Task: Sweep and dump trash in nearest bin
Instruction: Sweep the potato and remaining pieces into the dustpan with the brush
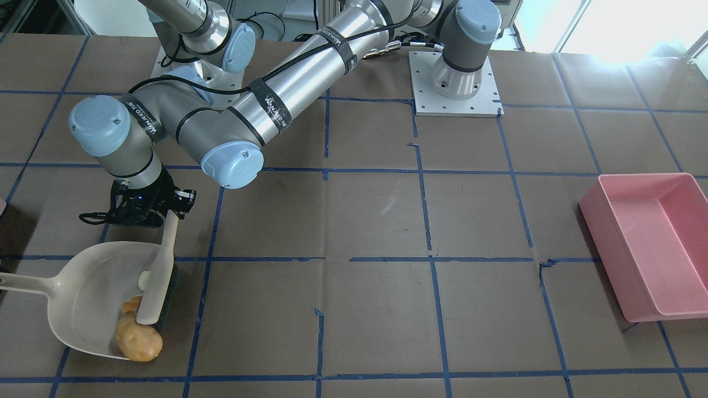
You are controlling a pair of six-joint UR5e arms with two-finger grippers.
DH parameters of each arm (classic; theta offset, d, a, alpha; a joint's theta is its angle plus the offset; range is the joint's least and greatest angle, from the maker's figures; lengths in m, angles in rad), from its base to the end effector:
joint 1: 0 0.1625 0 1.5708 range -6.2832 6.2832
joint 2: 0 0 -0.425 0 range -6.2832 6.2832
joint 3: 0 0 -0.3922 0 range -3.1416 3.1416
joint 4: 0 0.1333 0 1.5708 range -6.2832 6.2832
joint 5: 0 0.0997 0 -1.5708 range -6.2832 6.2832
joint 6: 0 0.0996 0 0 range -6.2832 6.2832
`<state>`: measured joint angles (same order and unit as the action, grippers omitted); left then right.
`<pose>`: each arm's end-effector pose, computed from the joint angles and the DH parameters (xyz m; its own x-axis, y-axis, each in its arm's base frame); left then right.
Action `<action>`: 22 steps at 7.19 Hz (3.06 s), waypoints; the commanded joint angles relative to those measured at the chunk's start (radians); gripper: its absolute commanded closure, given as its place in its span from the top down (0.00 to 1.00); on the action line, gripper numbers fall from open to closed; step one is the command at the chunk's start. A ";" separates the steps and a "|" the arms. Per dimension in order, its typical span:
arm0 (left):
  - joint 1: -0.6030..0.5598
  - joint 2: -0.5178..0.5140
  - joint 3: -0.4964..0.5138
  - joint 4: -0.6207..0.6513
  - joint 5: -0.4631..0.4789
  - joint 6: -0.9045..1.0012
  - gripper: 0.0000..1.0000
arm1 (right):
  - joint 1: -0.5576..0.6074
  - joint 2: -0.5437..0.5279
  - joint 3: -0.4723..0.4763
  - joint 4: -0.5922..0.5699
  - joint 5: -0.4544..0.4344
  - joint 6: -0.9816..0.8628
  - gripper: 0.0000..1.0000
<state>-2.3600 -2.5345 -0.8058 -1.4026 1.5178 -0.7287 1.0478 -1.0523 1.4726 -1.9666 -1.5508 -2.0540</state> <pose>-0.6869 -0.4864 0.2251 -0.9981 0.0591 0.0192 0.0601 0.9965 0.0580 -0.2154 -0.6445 0.2696 -0.0398 -0.9991 -0.0124 -0.9988 0.0402 -0.0291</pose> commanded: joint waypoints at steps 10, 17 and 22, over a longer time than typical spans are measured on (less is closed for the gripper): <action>-0.054 -0.007 -0.024 0.002 0.209 0.682 0.00 | 0.000 0.003 -0.002 -0.002 0.005 0.000 0.00; -0.024 0.158 -0.162 0.010 0.206 0.721 0.00 | -0.006 0.008 0.003 0.009 0.064 0.002 0.00; 0.068 0.378 -0.280 -0.019 0.209 0.692 0.00 | -0.015 0.003 0.000 0.008 0.064 0.029 0.00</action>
<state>-2.3151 -2.2406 -1.0256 -1.4161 1.7175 -0.0155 1.0353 -1.0469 1.4739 -1.9580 -1.4866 -2.0366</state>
